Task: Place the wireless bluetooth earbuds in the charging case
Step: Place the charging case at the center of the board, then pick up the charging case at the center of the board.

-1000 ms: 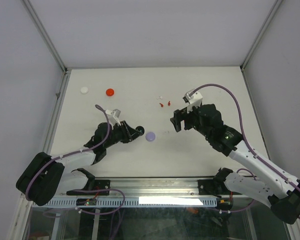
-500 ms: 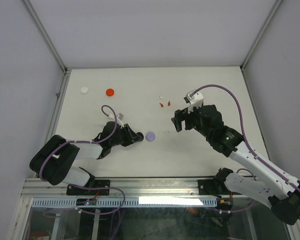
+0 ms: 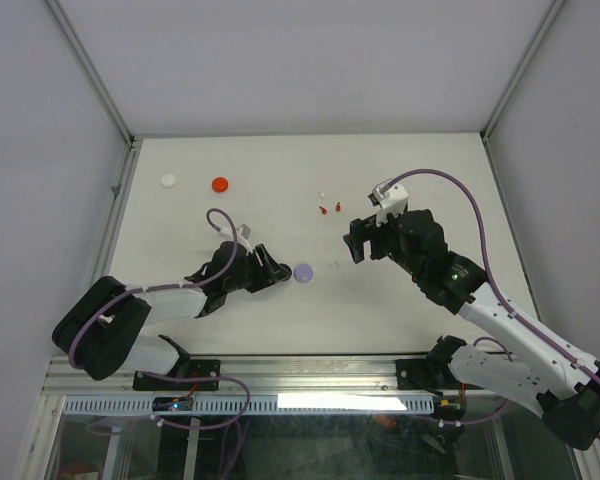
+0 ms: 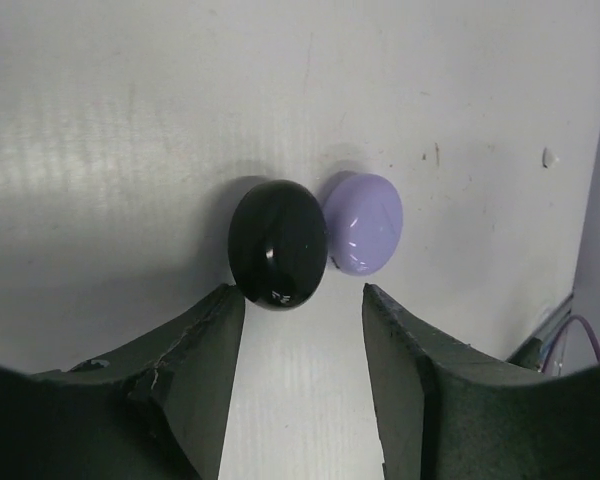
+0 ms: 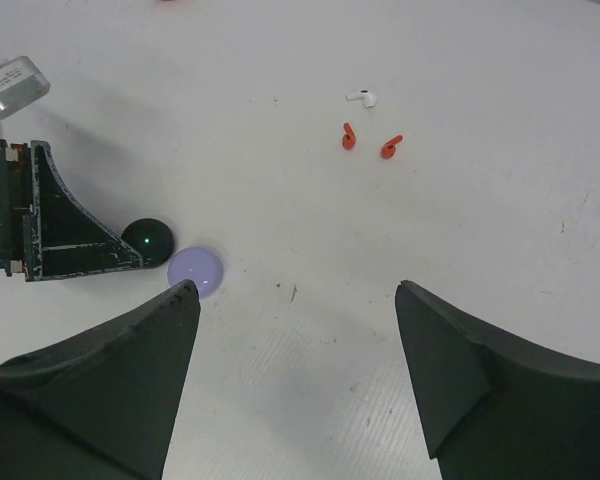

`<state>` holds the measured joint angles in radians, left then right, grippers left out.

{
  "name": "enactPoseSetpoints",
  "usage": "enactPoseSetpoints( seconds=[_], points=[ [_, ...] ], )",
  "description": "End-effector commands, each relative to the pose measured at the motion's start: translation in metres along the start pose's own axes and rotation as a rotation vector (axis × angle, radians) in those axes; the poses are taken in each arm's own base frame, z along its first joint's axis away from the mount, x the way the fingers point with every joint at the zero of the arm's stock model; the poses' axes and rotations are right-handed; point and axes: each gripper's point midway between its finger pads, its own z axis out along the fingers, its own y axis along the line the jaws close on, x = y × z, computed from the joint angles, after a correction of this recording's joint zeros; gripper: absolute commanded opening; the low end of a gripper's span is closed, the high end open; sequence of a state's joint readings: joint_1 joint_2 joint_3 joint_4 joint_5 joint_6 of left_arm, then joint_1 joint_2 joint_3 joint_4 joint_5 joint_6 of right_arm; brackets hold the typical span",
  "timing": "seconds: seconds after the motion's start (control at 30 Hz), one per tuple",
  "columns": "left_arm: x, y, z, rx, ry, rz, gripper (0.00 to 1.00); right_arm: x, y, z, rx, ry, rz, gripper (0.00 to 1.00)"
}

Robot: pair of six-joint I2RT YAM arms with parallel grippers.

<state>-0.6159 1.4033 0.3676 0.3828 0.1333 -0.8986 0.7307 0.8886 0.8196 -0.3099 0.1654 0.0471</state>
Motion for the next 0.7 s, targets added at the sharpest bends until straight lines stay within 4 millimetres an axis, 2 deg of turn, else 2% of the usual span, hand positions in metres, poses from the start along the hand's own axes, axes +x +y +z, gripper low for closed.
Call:
enactPoseSetpoints(
  seconds=[0.0, 0.2, 0.33, 0.5, 0.67],
  points=[
    [-0.023, 0.013, -0.015, -0.137, -0.103, 0.026, 0.52, -0.02, -0.003, -0.004, 0.017, -0.074, 0.012, 0.82],
    [-0.051, 0.016, -0.036, -0.237, -0.192, 0.099, 0.59, -0.019, -0.003, -0.003, 0.017, -0.069, 0.011, 0.82],
    [-0.077, 0.021, -0.048, -0.299, -0.264, 0.145, 0.62, -0.019, -0.004, -0.004, 0.021, -0.071, 0.012, 0.82],
    [-0.136, 0.022, -0.065, -0.383, -0.39, 0.227, 0.64, -0.018, -0.005, -0.003, 0.026, -0.068, 0.01, 0.82],
    [-0.192, 0.034, -0.073, -0.46, -0.453, 0.248, 0.66, -0.018, -0.005, -0.004, 0.028, -0.068, 0.009, 0.82]
  ],
)
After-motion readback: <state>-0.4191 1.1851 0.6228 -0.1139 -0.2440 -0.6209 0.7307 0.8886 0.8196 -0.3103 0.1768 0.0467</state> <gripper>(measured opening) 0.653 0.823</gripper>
